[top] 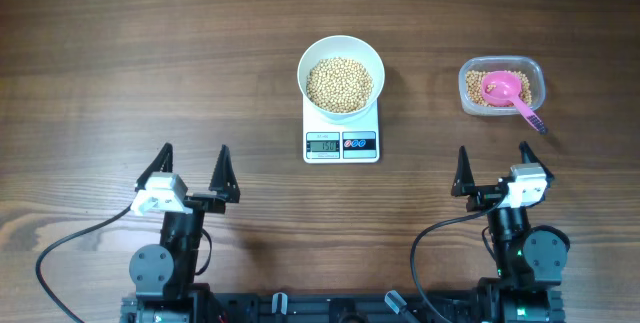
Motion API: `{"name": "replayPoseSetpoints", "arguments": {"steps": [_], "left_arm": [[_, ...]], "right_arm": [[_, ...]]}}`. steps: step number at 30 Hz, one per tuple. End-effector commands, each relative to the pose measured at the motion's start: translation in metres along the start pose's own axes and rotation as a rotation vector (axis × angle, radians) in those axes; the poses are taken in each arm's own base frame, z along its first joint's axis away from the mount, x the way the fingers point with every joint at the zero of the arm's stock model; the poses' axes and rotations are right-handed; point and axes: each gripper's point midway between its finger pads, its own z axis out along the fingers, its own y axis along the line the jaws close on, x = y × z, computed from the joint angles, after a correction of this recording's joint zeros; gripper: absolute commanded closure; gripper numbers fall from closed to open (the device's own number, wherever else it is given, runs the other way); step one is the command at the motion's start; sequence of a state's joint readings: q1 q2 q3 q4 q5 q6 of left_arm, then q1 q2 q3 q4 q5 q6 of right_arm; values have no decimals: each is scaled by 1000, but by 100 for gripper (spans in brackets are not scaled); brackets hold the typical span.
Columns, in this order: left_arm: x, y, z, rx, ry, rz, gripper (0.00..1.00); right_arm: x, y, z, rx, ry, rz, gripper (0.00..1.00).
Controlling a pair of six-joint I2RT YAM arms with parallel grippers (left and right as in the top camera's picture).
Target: Scoop item into bowl and weigh 150g on scale
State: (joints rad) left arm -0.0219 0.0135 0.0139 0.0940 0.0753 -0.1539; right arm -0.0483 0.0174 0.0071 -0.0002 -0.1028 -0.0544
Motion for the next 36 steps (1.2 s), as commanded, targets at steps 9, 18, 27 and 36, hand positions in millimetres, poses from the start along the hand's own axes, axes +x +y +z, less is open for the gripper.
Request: {"name": "replayPoseSetpoints", "arguments": {"steps": [9, 18, 27, 36], "left_arm": [[40, 20, -4, -87, 152, 10, 0], [40, 20, -4, -84, 154, 32, 0], [40, 18, -4, -60, 162, 218, 0], [40, 24, -5, -95, 161, 220, 0]], "right_arm": [[-3, -2, -1, 12, -14, 1, 1], [-3, -2, -1, 12, -14, 1, 0], [-3, -2, -1, 12, -13, 1, 0], [-3, -2, -1, 12, -14, 1, 0]]}}
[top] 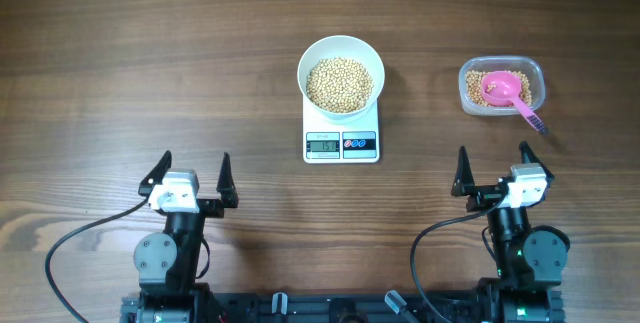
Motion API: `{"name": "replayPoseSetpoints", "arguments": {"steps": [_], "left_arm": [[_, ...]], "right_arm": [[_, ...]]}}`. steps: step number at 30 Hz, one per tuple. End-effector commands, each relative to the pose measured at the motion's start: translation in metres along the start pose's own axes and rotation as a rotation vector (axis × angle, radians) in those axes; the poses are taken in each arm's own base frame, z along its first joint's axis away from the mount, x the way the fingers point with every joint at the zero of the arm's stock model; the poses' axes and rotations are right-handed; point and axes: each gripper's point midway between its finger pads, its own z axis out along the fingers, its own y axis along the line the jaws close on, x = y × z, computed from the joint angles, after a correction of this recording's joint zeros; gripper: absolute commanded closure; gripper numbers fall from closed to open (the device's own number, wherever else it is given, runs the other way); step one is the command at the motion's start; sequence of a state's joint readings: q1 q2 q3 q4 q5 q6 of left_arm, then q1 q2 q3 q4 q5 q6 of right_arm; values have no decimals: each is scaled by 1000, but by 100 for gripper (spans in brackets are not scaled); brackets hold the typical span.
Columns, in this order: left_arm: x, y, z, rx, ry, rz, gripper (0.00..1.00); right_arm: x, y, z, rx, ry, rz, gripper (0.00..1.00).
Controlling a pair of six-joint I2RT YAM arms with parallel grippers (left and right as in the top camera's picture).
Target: Scoop item into bowl and weigh 150g on scale
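Observation:
A white bowl [341, 76] filled with beige beans stands on a small white digital scale [341, 143] at the table's centre; the display is lit but its digits are too small to read. At the right, a clear container [501, 85] of beans holds a pink scoop [505, 90], its handle poking over the rim toward the front right. My left gripper [192, 167] is open near the front left, far from the scale. My right gripper [492, 161] is open at the front right, below the container. Neither holds anything.
The wooden table [150, 53] carries only the scale, bowl and container. Black cables loop from both arm bases [60, 253] along the front edge.
My left gripper has turned from a tilted pose to point straight ahead and shifted slightly right. The right arm, bowl, scale and scoop have not moved.

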State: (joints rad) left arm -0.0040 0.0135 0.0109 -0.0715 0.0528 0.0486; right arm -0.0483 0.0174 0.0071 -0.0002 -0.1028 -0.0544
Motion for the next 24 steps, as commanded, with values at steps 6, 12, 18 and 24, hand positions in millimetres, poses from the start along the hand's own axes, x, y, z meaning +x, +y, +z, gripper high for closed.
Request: {"name": "replayPoseSetpoints", "arguments": {"steps": [6, 12, 18, 24], "left_arm": [[2, 7, 0, -36, 2, 22, 0], [1, 15, -1, -85, -5, -63, 0], [1, 16, -1, -88, -3, 0, 0], [1, 13, -1, -71, 0, 30, 0]], "right_arm": [[-3, -2, -1, 12, -14, 1, 0], [-3, -2, -1, 12, -13, 1, 0], [-3, -2, -1, 12, -14, 1, 0], [-3, -2, -1, 12, -13, 1, 0]]}}
